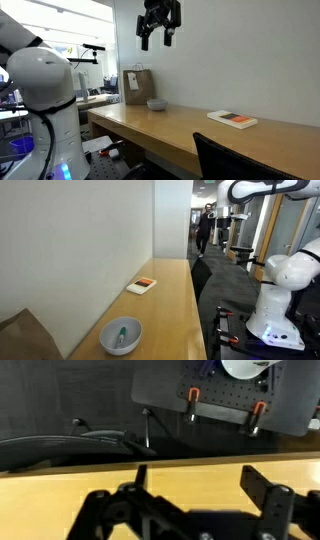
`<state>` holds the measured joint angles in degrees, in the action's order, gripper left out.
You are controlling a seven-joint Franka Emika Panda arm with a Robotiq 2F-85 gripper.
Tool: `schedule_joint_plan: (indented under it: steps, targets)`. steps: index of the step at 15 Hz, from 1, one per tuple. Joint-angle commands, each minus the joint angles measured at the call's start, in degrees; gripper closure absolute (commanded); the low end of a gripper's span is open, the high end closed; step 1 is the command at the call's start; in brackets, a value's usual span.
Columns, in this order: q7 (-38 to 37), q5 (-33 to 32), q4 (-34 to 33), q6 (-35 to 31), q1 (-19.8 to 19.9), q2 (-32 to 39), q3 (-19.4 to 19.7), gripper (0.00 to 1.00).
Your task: Move the grey bowl to the front right side of the table
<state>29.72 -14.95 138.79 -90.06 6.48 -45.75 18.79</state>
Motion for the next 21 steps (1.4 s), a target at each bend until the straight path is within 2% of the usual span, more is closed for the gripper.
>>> schedule_joint_plan:
  steps: [1, 10, 13, 16, 21]
  targets:
    - [-0.44, -0.34, -0.15, 0.26, -0.81, -0.13, 0.5, 0.0]
    - [-0.3, 0.42, -0.8, 0.59, -1.36, 0.81, 0.59, 0.0]
    - [-3.41, 3.5, -1.53, -2.85, -3.16, 3.82, -0.35, 0.0]
    - [-8.38, 9.44, -2.01, -9.1, -6.21, 9.14, -3.16, 0.0]
    - [-19.83, 18.38, -3.53, -22.87, -9.89, 22.84, -11.98, 0.0]
